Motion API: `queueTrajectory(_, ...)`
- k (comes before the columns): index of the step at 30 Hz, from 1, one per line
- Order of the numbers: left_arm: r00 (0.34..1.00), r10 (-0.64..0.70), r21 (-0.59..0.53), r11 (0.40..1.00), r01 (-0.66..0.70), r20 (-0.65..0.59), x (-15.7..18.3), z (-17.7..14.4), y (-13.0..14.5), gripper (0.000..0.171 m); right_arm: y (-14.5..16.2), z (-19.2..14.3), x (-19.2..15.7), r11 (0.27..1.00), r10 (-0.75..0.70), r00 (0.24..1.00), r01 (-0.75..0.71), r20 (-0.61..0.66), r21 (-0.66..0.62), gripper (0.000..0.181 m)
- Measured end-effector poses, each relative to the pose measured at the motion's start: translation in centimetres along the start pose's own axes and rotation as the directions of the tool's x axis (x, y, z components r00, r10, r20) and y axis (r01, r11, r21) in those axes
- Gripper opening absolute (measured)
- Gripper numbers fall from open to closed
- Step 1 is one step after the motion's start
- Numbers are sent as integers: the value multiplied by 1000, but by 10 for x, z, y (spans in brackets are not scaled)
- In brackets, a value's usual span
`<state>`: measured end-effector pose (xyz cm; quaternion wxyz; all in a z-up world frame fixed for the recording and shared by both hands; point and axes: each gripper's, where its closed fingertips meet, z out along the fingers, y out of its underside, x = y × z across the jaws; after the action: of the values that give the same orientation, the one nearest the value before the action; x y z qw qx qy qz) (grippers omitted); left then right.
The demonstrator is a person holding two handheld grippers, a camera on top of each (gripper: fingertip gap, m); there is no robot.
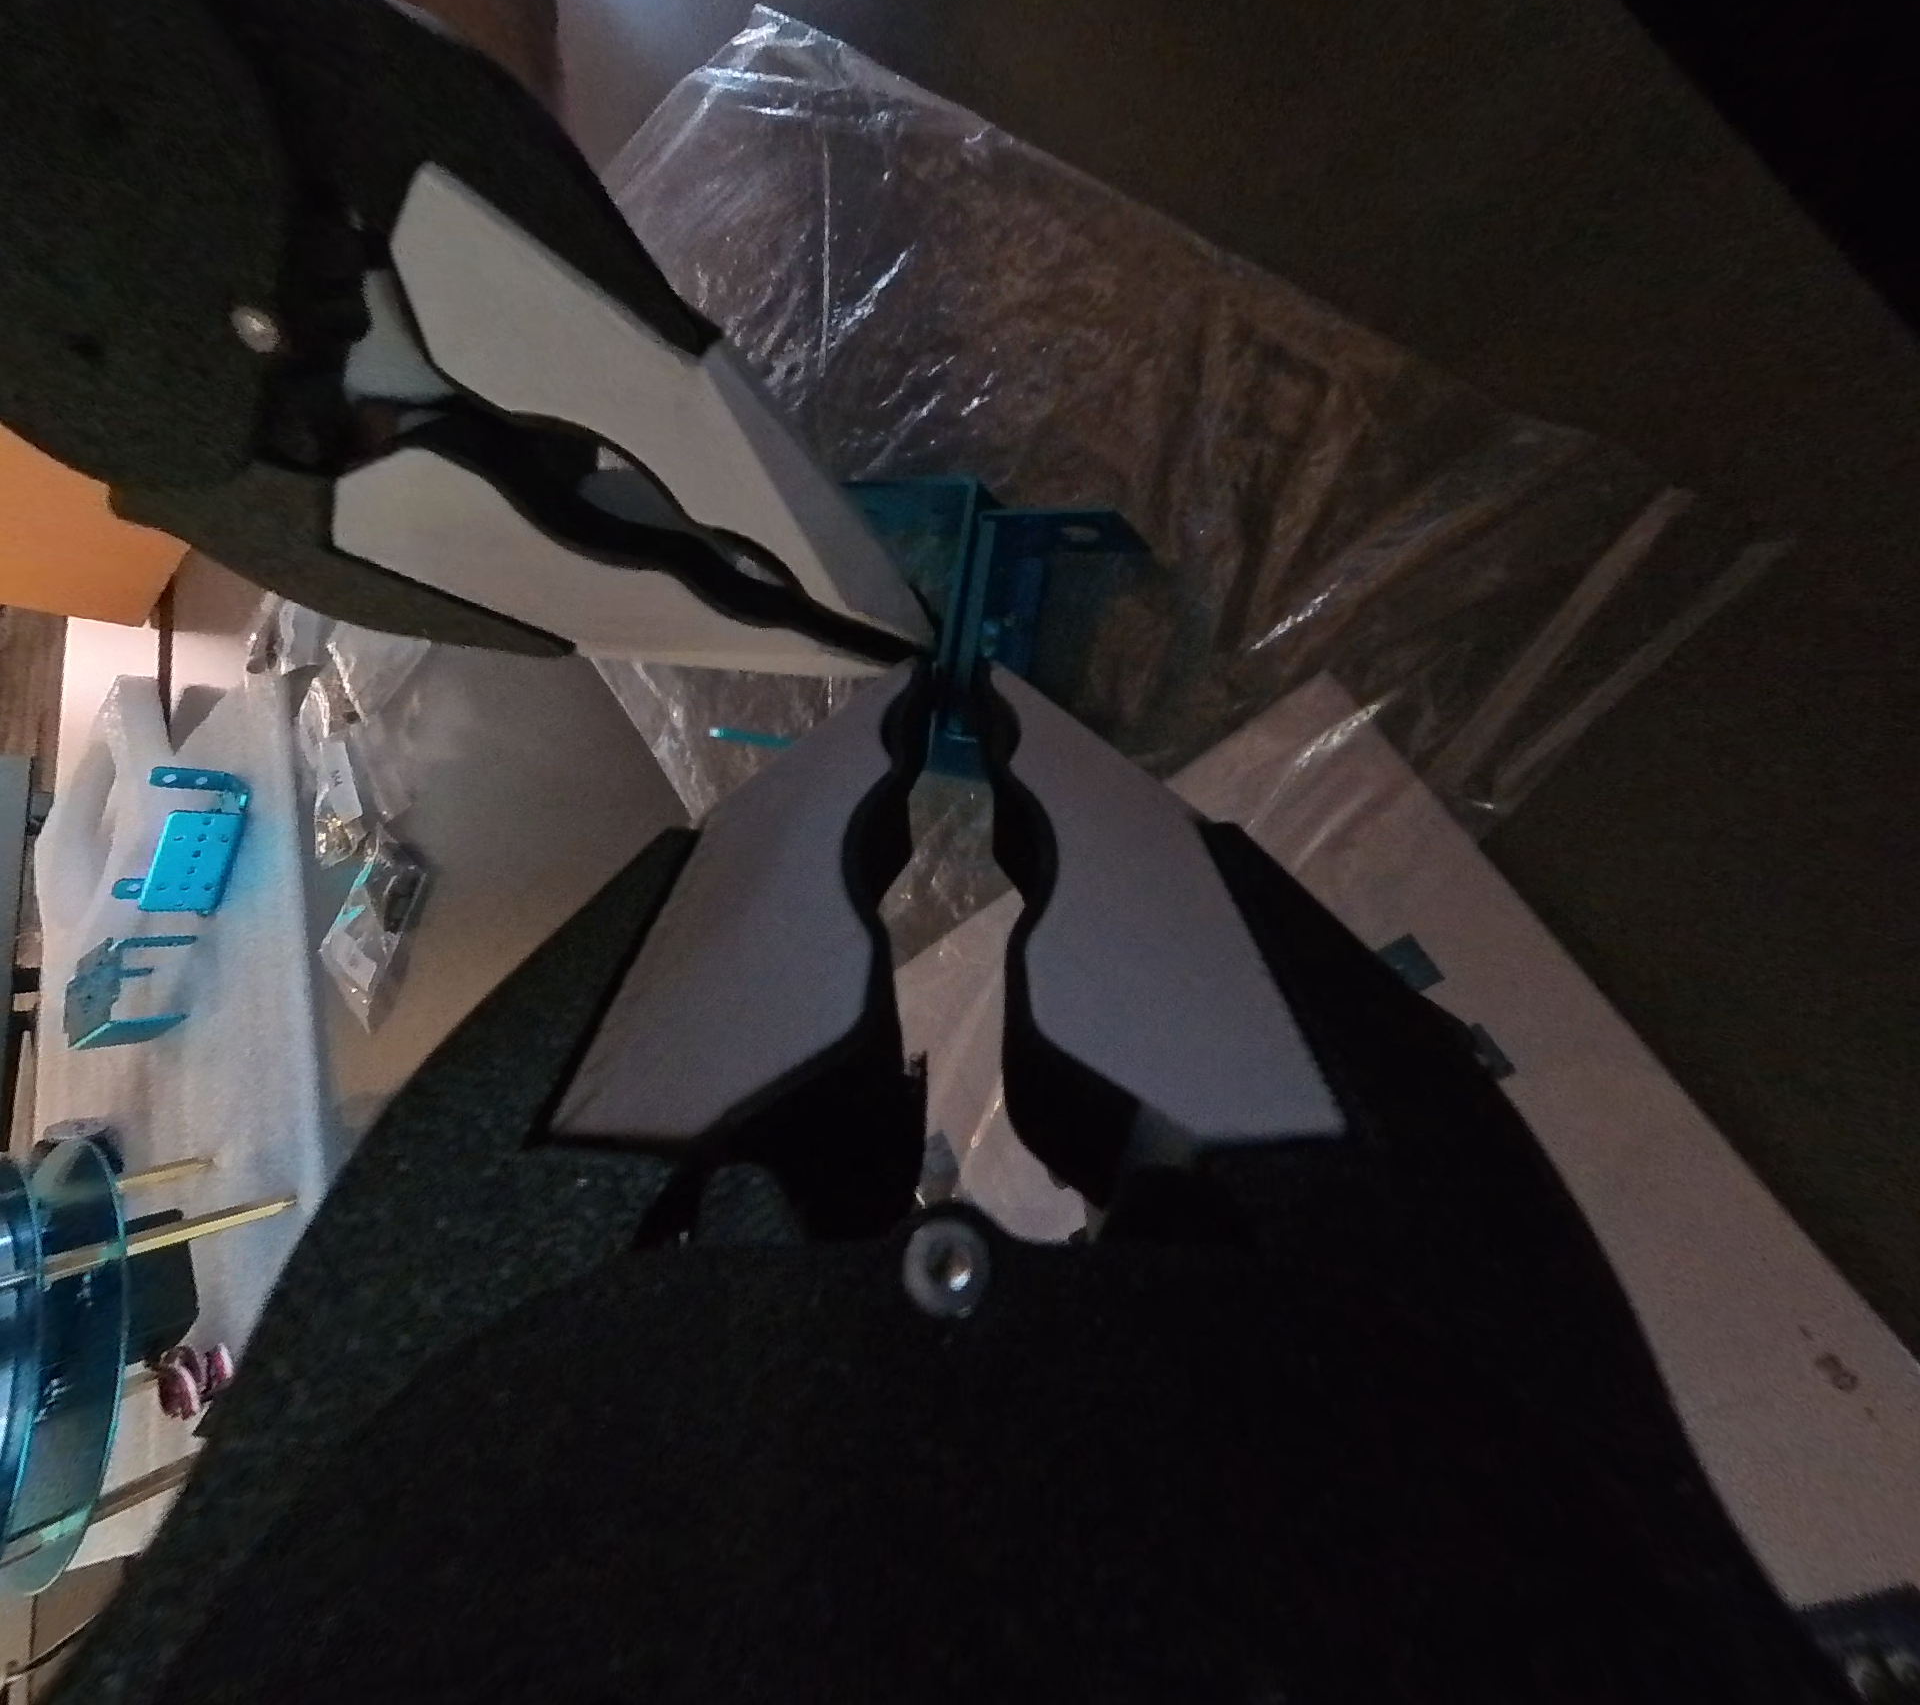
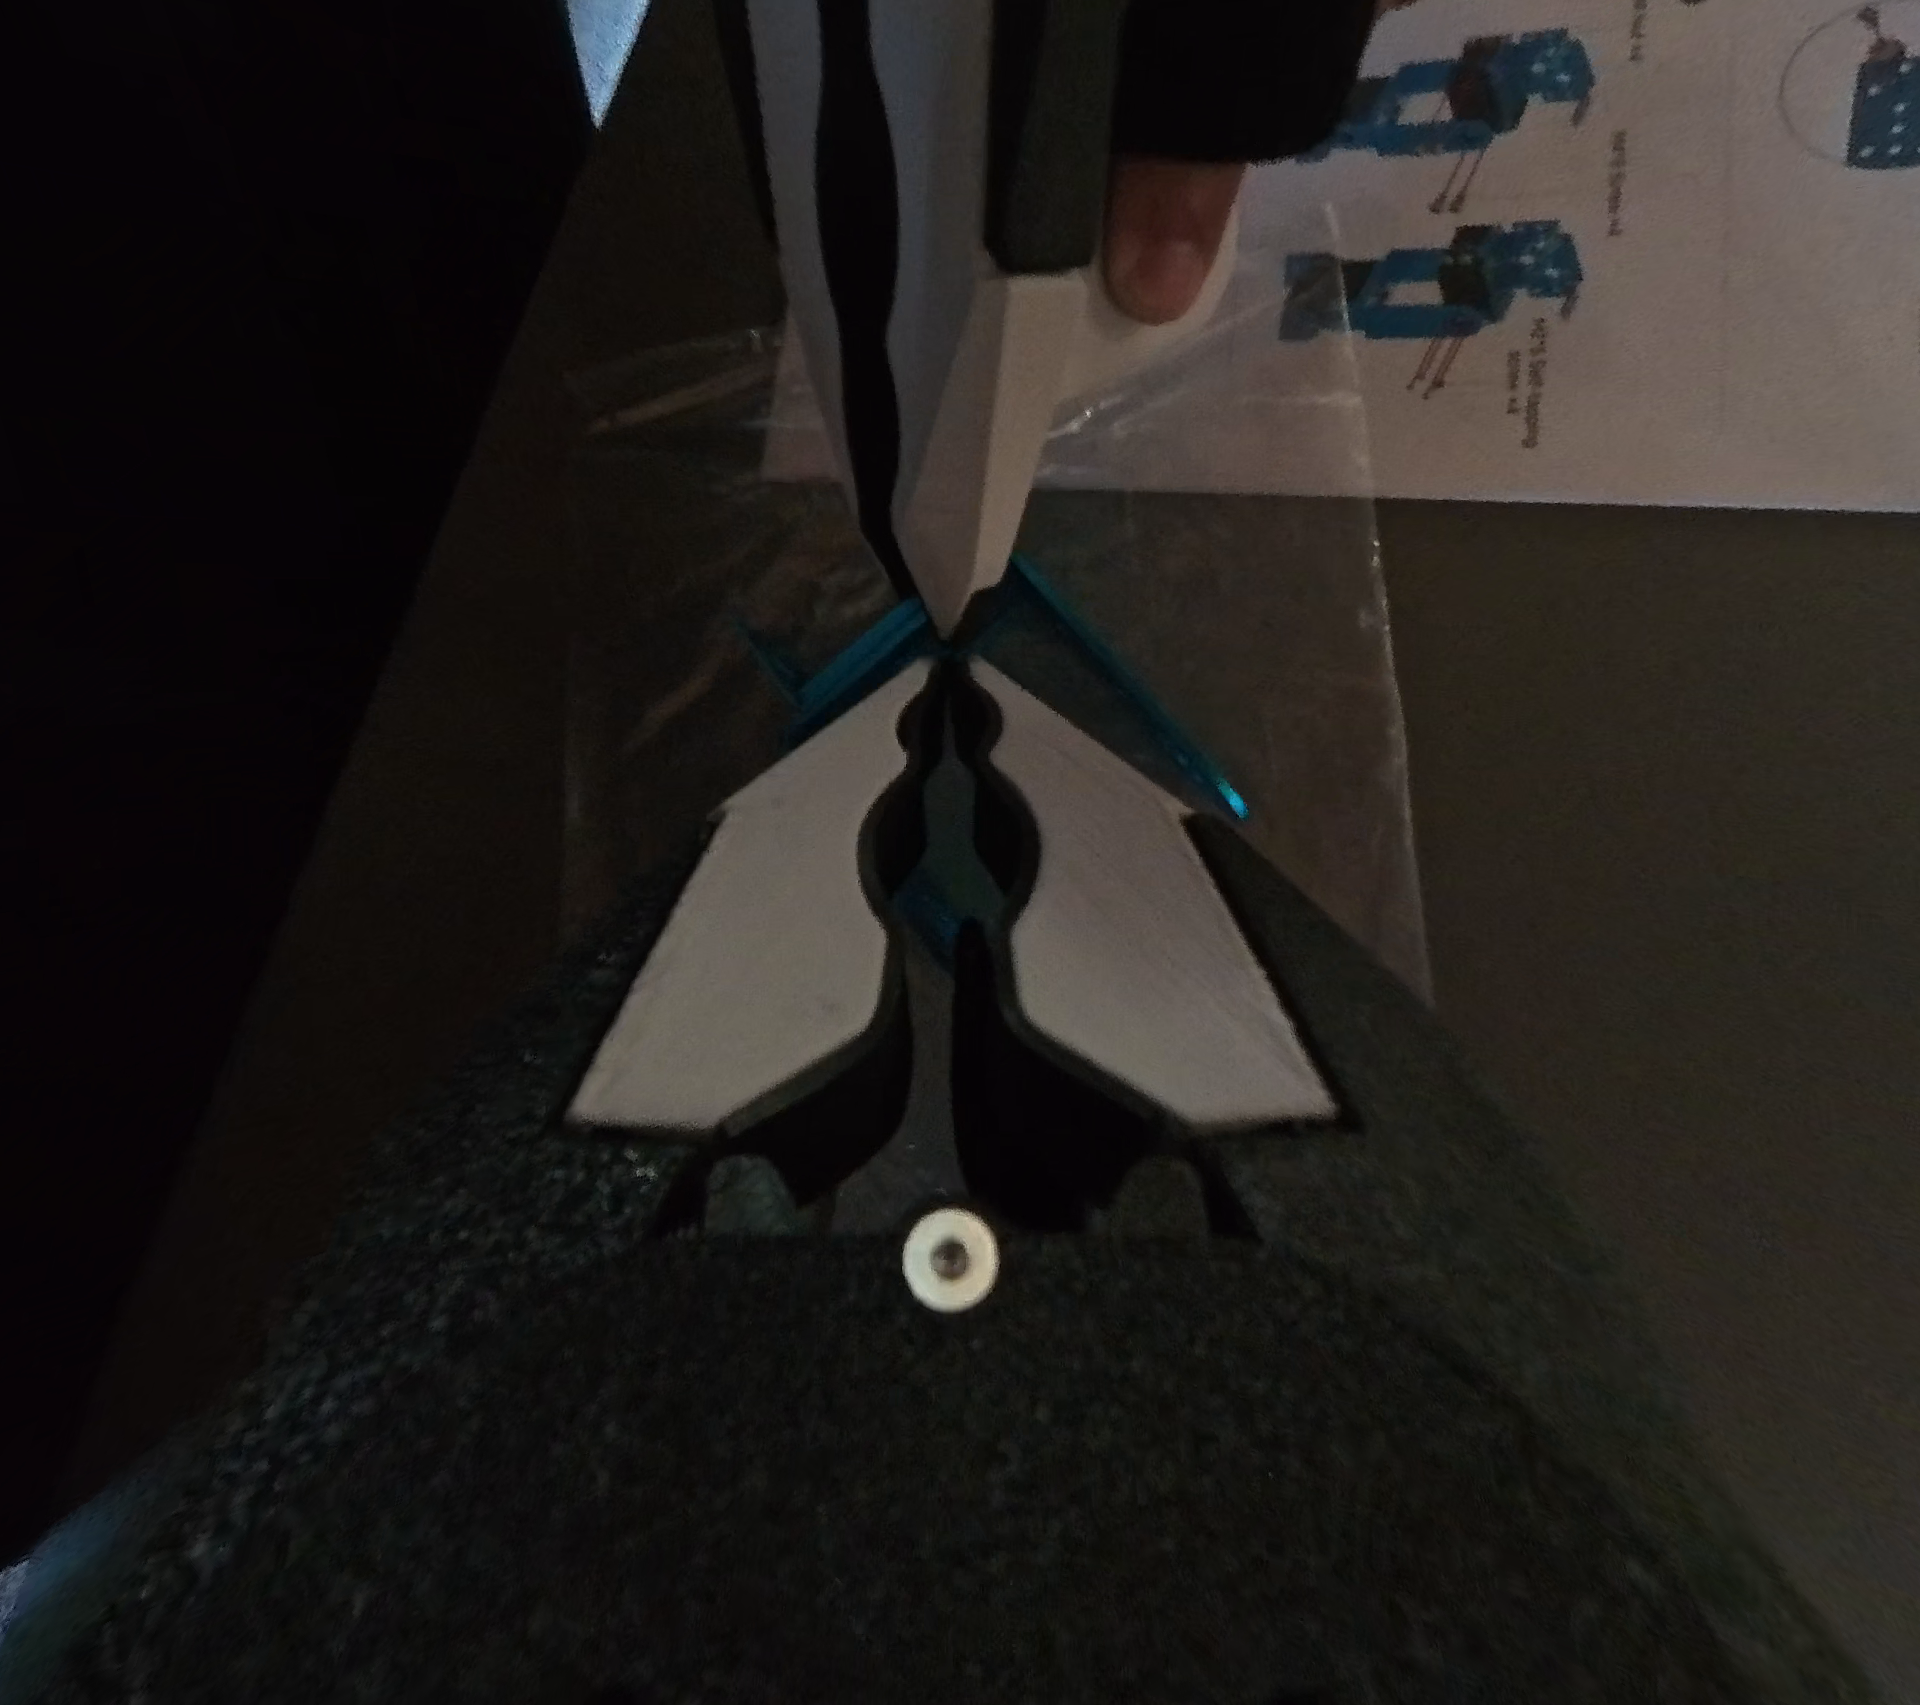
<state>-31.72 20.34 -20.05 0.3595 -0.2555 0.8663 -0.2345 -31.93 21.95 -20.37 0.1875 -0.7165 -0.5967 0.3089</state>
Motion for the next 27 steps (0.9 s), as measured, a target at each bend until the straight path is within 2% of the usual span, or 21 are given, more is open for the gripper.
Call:
queueTrajectory(13,1000,2,-1,1000,-2,18,-2,2,-2,7,0,-2,5,994,96,994,-99,49,56,0)
queueTrajectory(24,999,4,-6,1000,-3,33,-4,3,-3,7,1,-4,6,992,107,992,-112,67,66,0)
queueTrajectory(27,998,2,17,1000,-3,64,-8,1,-7,12,1,-4,7,991,110,992,-114,64,67,0)
